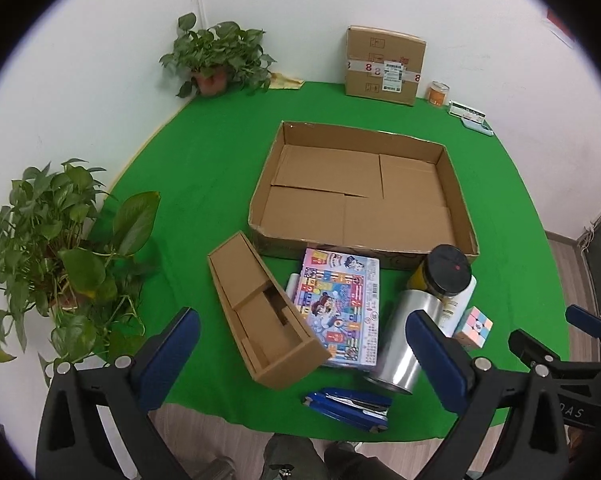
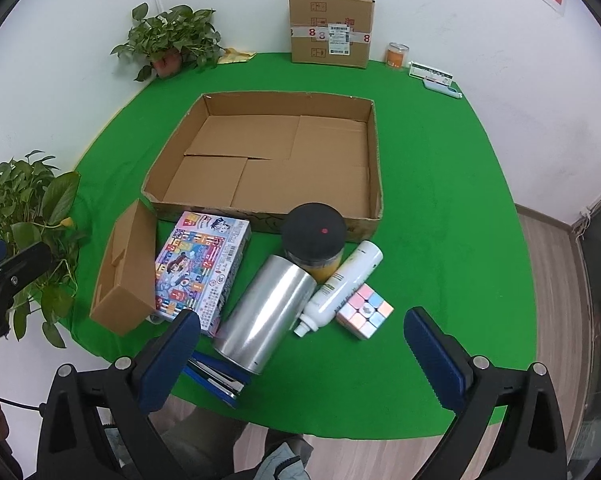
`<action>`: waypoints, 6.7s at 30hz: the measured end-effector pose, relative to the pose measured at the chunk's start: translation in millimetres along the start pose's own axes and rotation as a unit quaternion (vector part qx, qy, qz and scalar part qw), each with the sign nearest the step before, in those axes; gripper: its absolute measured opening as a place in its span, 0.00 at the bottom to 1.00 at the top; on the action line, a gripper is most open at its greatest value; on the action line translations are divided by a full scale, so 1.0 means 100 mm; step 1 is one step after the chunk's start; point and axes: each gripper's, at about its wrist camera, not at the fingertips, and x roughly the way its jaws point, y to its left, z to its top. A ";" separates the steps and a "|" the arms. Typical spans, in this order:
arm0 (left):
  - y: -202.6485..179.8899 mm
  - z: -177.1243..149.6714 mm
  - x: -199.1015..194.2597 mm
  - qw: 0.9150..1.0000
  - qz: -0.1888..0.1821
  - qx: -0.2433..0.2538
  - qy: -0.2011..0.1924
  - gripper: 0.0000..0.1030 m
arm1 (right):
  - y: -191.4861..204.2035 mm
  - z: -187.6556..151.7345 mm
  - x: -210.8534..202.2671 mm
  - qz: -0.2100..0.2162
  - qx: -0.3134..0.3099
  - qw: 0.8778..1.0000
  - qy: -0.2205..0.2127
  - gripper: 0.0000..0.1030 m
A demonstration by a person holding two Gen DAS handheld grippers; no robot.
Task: Organize rigid objects
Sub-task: 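Grasp the small cardboard box insert's wall with the right tool and lift, then carry the cardboard insert over the large tray and lower it inside, then open the right tool and withdraw it from the tray, then grasp the colourful board-game box edge with the right tool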
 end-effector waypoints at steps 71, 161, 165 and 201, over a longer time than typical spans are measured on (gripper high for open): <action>1.33 1.03 0.80 0.976 -0.203 0.079 0.014 0.27 | 2.56 1.06 0.70 0.128 -0.047 0.991 -0.001 0.18; 0.92 0.87 0.38 0.978 -0.169 0.067 -0.107 0.98 | 1.57 0.61 0.04 -0.002 0.042 0.993 -0.113 0.99; 0.90 0.88 0.42 0.979 -0.175 0.055 -0.089 0.98 | 1.54 0.54 0.00 0.004 0.040 0.993 -0.115 0.99; 0.23 0.05 2.07 0.937 -0.287 -0.007 0.200 0.92 | 0.91 -0.14 1.46 0.204 -0.005 0.977 0.065 0.99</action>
